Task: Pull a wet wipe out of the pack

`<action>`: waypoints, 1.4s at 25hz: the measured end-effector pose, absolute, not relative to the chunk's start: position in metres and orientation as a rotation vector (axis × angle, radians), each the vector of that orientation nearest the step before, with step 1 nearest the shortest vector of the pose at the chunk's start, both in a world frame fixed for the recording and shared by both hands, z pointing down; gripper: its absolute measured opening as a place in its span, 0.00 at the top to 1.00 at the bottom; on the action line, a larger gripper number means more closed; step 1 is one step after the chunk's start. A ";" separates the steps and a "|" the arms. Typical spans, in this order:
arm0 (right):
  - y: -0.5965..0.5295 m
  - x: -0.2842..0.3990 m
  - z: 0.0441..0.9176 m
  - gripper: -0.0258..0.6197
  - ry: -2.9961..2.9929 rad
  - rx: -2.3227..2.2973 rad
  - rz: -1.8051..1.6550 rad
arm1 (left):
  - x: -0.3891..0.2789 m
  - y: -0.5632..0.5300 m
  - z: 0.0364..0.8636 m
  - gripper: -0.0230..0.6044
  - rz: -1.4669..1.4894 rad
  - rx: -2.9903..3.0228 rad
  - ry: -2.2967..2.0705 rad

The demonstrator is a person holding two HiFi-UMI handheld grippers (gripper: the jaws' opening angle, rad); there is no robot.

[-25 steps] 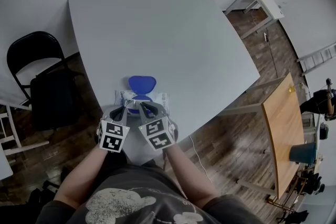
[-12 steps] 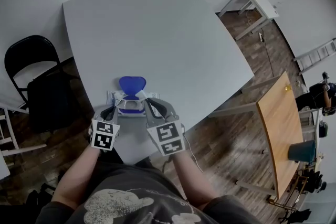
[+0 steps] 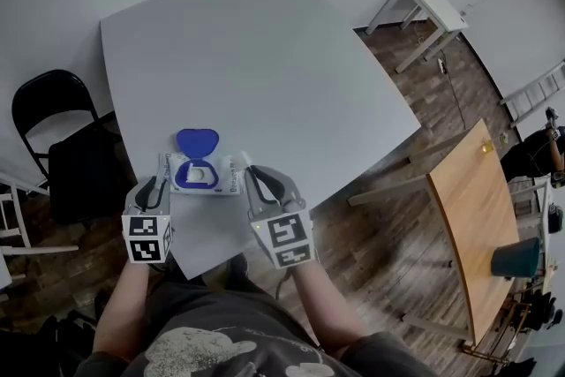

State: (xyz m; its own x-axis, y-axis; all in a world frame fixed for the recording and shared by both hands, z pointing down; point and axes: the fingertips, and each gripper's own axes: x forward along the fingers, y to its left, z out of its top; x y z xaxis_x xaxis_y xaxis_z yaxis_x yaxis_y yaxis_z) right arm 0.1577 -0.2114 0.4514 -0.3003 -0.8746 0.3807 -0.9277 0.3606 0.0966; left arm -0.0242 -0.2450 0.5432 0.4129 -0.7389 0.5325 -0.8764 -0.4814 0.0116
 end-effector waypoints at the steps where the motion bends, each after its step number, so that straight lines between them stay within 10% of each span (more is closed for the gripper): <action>1: -0.209 0.163 0.450 0.96 -2.277 1.578 0.194 | -0.025 -0.242 0.536 0.77 0.651 2.371 -1.445; 7: -0.194 0.193 0.454 0.96 -2.322 1.617 0.192 | -0.013 -0.212 0.486 0.94 0.419 2.348 -1.585; 35: 0.002 0.082 0.380 0.96 -2.206 2.038 -0.013 | -0.124 -0.048 0.387 0.93 0.042 2.578 -1.352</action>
